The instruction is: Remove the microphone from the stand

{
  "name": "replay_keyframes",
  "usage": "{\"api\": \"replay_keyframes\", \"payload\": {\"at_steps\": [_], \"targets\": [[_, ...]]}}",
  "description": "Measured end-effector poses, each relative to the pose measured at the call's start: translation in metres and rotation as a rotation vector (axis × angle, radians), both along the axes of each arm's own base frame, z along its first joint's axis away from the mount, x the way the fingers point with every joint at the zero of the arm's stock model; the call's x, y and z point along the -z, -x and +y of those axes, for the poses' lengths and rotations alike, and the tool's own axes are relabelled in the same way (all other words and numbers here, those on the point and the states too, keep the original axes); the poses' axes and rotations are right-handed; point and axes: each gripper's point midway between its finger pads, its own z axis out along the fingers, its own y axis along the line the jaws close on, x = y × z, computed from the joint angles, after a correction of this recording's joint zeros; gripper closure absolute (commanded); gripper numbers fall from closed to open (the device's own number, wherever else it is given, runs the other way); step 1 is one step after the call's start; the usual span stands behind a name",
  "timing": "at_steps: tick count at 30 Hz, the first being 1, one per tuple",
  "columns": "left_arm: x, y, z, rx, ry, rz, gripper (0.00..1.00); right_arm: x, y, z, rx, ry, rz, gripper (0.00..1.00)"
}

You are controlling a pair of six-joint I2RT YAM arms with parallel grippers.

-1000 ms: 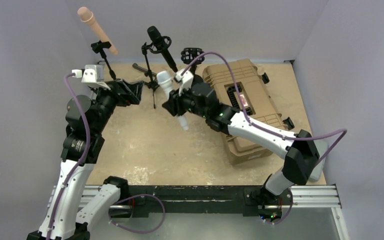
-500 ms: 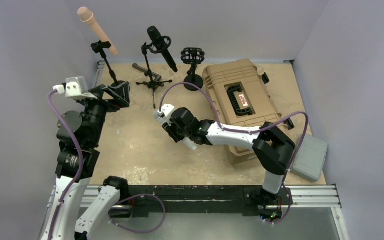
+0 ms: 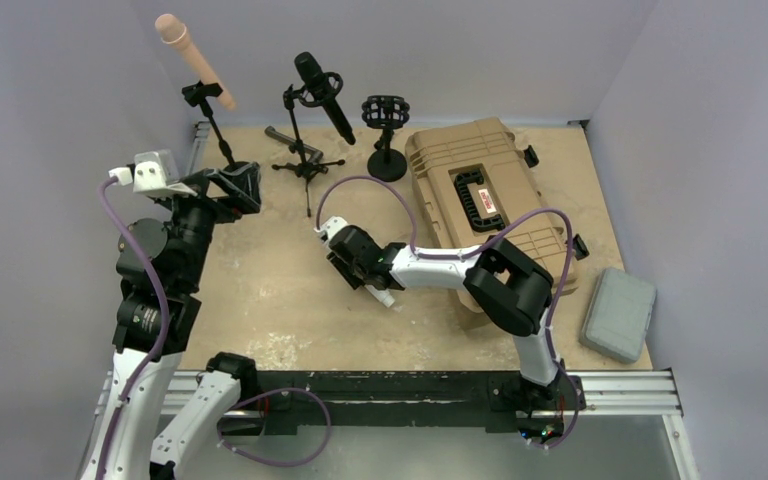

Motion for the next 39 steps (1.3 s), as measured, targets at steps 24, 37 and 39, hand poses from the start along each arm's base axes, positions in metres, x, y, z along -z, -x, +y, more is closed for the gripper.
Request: {"api": "replay_keyframes", "payload": {"at_steps": [24, 37, 39], "targets": [[0.002, -0.0021, -0.0024, 0.01, -0.002, 0.008, 0.05, 0.0005, -0.0005, -0.001, 0.042, -0.017, 0.005, 0.72], [0.0024, -0.0024, -0.0039, 0.018, -0.004, 0.009, 0.05, 0.0004, 0.0017, 0.0014, 0.041, -0.032, 0.018, 0.42], [0.0024, -0.0024, -0.0041, 0.019, -0.004, 0.009, 0.05, 0.0003, 0.0029, 0.0028, 0.035, -0.04, 0.023, 0.42]]}}
